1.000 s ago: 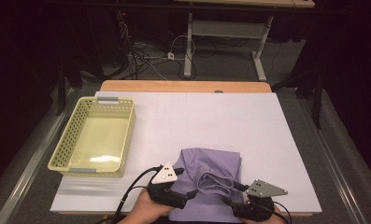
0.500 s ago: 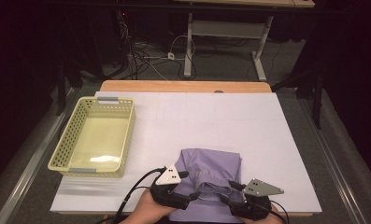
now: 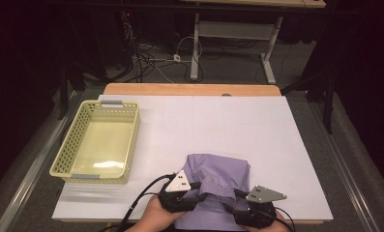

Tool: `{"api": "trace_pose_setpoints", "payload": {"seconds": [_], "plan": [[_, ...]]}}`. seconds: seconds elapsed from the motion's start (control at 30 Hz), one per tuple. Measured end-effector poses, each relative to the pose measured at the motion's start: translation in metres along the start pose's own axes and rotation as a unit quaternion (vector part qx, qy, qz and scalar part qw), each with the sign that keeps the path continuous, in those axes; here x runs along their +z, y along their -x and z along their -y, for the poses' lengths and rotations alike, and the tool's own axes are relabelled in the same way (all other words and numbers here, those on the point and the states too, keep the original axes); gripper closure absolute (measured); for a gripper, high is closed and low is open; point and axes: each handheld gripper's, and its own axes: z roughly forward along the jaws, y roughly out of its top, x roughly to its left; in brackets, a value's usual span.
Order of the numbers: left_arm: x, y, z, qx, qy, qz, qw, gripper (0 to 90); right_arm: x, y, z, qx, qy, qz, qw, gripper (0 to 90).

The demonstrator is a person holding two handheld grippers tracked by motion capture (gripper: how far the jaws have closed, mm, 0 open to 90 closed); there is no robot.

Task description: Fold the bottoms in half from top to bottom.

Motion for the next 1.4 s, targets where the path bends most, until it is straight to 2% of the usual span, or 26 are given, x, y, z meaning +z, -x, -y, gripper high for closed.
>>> {"api": "trace_pose_setpoints", "payload": {"seconds": [0.13, 0.43, 0.53, 0.63, 0.73, 0.87, 0.93, 1.1, 1.17, 1.27, 1.37, 1.4], "plan": [[-0.001, -0.001, 0.0, -0.003, 0.0, -0.003, 1.0, 61.5, 0.0, -0.001, 0.001, -0.007, 0.001, -0.009, 0.9999, 54.2], [-0.013, 0.004, -0.003, -0.001, 0.009, -0.003, 1.0, 62.3, -0.007, -0.007, -0.002, -0.01, 0.021, -0.013, 0.9996, 57.7], [-0.02, 0.009, -0.004, 0.007, 0.005, -0.003, 1.0, 62.3, -0.012, -0.013, -0.003, -0.017, 0.026, -0.013, 0.9994, 57.9], [-0.025, 0.015, -0.002, 0.011, -0.004, 0.004, 0.9999, 62.2, -0.017, -0.018, -0.001, -0.022, 0.032, -0.016, 0.9991, 57.9], [-0.026, 0.018, 0.002, 0.013, -0.023, 0.008, 0.9996, 62.0, -0.021, -0.019, -0.001, -0.024, 0.034, -0.017, 0.999, 57.8], [-0.021, 0.015, 0.009, 0.009, -0.049, 0.017, 0.9986, 61.9, -0.017, -0.018, 0.002, -0.021, 0.021, -0.024, 0.9993, 55.8], [-0.02, 0.013, 0.01, 0.003, -0.049, 0.022, 0.9986, 61.8, -0.014, -0.017, 0.004, -0.019, 0.014, -0.026, 0.9994, 53.3], [-0.026, 0.013, 0.007, 0.005, -0.035, 0.025, 0.9991, 57.9, -0.018, -0.017, 0.001, -0.013, 0.025, -0.024, 0.9993, 42.5], [-0.03, 0.011, 0.006, 0.004, -0.017, 0.033, 0.9993, 54.1, -0.022, -0.017, -0.003, -0.01, 0.03, -0.022, 0.9992, 36.5], [-0.037, 0.007, 0.004, 0.006, 0.008, 0.036, 0.9993, 49.3, -0.029, -0.017, -0.008, -0.011, 0.052, -0.023, 0.9983, 30.5], [-0.046, 0.005, 0.001, 0.007, 0.021, 0.026, 0.9994, 42.5, -0.036, -0.017, -0.011, -0.011, 0.074, -0.02, 0.997, 26.1], [-0.05, 0.004, 0.0, 0.007, 0.026, 0.016, 0.9995, 40.4, -0.039, -0.016, -0.012, -0.008, 0.08, -0.017, 0.9966, 24.2]]}}
